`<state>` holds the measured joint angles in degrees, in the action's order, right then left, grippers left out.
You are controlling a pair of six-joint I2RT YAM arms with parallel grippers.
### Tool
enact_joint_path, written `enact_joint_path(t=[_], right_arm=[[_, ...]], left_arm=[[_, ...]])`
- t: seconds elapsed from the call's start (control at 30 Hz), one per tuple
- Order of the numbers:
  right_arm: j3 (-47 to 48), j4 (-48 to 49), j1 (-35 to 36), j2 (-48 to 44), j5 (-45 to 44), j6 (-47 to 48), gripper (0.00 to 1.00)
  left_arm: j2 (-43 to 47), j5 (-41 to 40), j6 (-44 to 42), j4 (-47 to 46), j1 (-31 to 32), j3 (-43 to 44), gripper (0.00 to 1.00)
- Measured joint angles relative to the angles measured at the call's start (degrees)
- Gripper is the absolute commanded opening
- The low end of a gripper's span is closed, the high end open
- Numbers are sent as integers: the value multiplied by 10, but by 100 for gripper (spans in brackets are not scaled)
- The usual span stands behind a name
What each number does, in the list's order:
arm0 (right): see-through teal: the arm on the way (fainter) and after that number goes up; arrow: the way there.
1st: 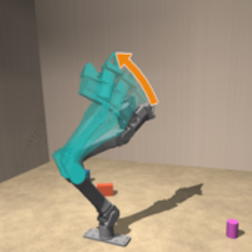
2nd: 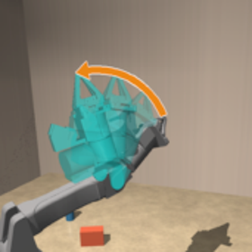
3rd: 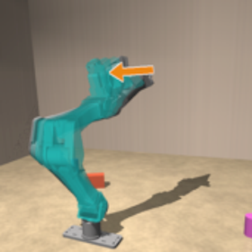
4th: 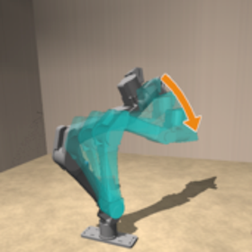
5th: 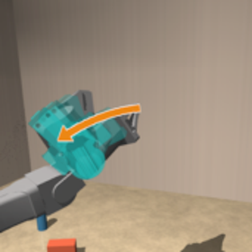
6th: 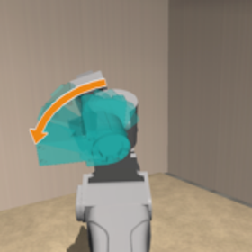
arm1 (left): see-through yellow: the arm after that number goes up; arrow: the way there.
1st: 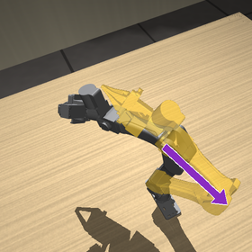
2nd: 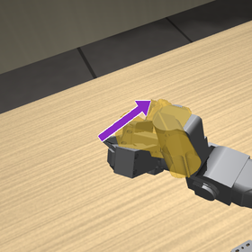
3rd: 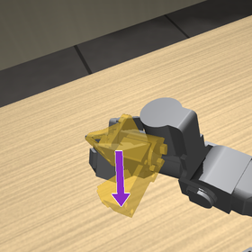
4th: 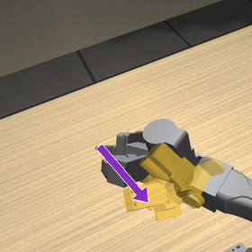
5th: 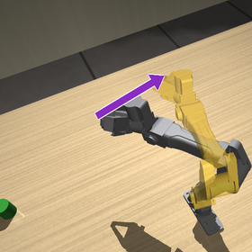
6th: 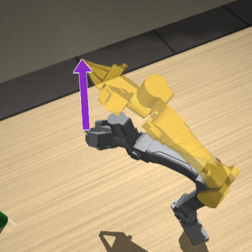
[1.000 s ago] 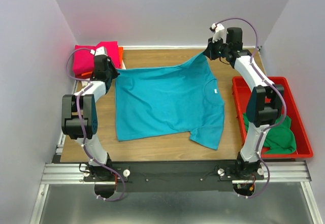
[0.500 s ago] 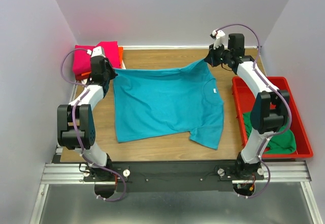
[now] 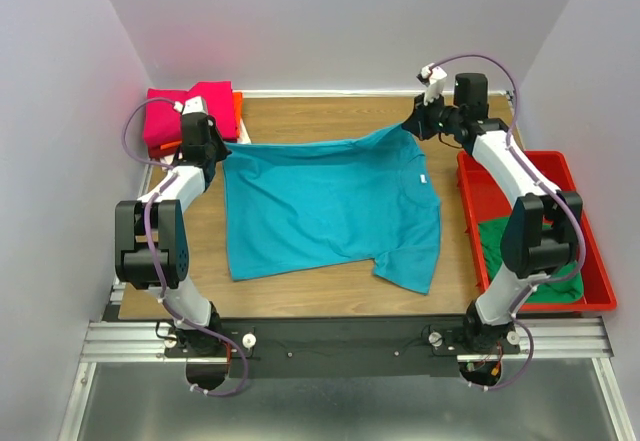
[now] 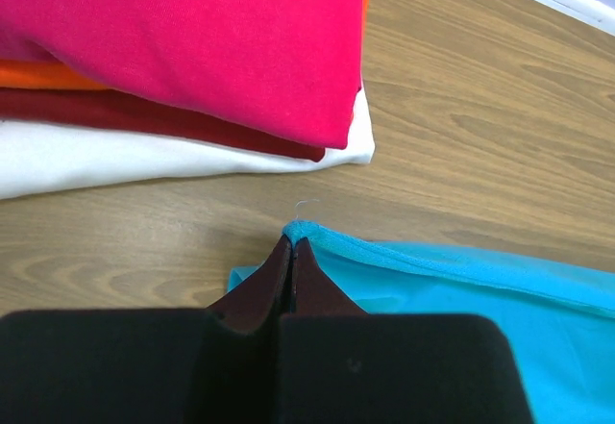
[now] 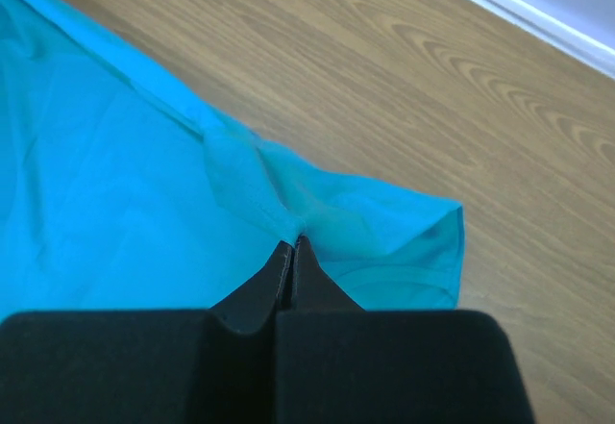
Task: Fold and stack the t-shirts
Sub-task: Fold the tshirt
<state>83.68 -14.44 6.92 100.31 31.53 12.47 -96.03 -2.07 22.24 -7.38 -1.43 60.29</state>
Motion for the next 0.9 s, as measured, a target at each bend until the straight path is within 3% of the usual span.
enact_joint_path(t=[0.9], right_arm=[[-143,0,0,-107,12,1,1]], left_arm=[[47,-8,18,15,0,-72,0]])
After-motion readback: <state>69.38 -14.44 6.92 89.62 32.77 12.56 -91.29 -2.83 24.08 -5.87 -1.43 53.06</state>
